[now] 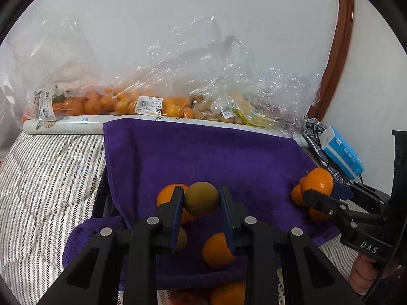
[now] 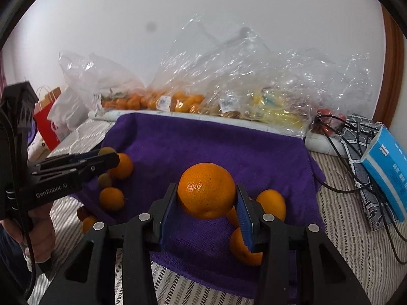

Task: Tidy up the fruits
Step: 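Carry the large orange and small fruit over the purple towel with both tools, then lower the fruits onto the towel and open both tools, then grasp another orange from the bedspread with the right tool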

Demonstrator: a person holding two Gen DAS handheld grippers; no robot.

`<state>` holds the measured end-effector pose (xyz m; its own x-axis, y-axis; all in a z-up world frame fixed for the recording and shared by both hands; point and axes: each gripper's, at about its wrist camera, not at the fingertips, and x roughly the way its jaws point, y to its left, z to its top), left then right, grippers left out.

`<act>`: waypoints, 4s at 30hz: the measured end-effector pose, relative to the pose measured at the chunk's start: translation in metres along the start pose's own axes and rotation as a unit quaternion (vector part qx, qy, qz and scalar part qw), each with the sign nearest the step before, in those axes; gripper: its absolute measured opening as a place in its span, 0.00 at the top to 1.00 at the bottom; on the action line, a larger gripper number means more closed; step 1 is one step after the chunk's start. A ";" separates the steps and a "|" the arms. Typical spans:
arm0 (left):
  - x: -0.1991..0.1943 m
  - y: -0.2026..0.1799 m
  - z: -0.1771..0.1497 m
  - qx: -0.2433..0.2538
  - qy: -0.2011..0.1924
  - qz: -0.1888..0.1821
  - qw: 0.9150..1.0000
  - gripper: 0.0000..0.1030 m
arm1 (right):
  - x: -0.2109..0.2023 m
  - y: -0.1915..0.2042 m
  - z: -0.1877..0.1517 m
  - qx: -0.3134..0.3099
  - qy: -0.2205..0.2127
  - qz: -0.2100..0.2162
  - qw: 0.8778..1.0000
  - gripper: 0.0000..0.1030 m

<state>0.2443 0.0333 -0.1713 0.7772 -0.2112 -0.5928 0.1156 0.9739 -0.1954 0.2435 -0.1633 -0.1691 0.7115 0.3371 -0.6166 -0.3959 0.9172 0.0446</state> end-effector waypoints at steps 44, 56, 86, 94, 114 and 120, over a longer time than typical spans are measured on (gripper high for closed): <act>0.005 -0.004 -0.003 0.014 0.007 -0.006 1.000 0.65 | 0.019 0.016 -0.012 -0.058 0.039 -0.025 0.997 0.52; -0.013 -0.002 -0.005 0.022 -0.025 0.013 0.999 0.60 | -0.007 0.023 -0.007 -0.049 -0.016 -0.033 0.998 0.46; -0.087 0.082 -0.062 -0.058 -0.006 0.089 0.994 0.60 | -0.027 0.113 -0.040 -0.022 0.022 0.026 0.999 0.50; -0.098 0.088 -0.057 -0.080 -0.018 0.066 0.994 0.56 | 0.002 0.118 -0.041 -0.012 0.056 0.020 0.998 0.50; -0.097 0.082 -0.059 -0.068 -0.014 0.063 0.996 0.56 | -0.012 0.093 -0.046 0.024 0.038 0.026 0.999 0.66; -0.094 0.080 -0.060 -0.062 -0.006 0.063 0.996 0.56 | -0.022 0.078 -0.054 0.034 0.034 0.004 0.999 0.66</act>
<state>0.1438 0.1262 -0.1783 0.7879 -0.0859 -0.6098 -0.0601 0.9748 -0.2150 0.1657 -0.1102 -0.1946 0.6662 0.3318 -0.6679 -0.3597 0.9275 0.1020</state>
